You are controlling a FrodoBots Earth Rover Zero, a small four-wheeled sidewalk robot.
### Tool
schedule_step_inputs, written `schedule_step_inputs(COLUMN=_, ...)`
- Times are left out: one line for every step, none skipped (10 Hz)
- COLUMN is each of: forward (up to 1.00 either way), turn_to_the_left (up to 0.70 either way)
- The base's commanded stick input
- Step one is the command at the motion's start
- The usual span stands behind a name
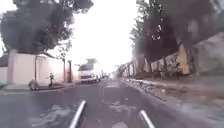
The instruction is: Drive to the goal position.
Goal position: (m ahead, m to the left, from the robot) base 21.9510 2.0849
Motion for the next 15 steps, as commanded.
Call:
schedule_step_inputs(forward=1.00, turn_to_the_left=0.00)
schedule_step_inputs(forward=1.00, turn_to_the_left=0.00)
schedule_step_inputs(forward=1.00, turn_to_the_left=0.00)
schedule_step_inputs(forward=1.00, turn_to_the_left=0.00)
schedule_step_inputs(forward=1.00, turn_to_the_left=0.00)
schedule_step_inputs(forward=1.00, turn_to_the_left=0.00)
schedule_step_inputs(forward=1.00, turn_to_the_left=0.00)
schedule_step_inputs(forward=1.00, turn_to_the_left=0.00)
schedule_step_inputs(forward=1.00, turn_to_the_left=0.00)
schedule_step_inputs(forward=1.00, turn_to_the_left=0.00)
schedule_step_inputs(forward=1.00, turn_to_the_left=-0.04)
schedule_step_inputs(forward=1.00, turn_to_the_left=-0.29)
schedule_step_inputs(forward=1.00, turn_to_the_left=-0.40)
schedule_step_inputs(forward=1.00, turn_to_the_left=-0.40)
schedule_step_inputs(forward=1.00, turn_to_the_left=-0.40)
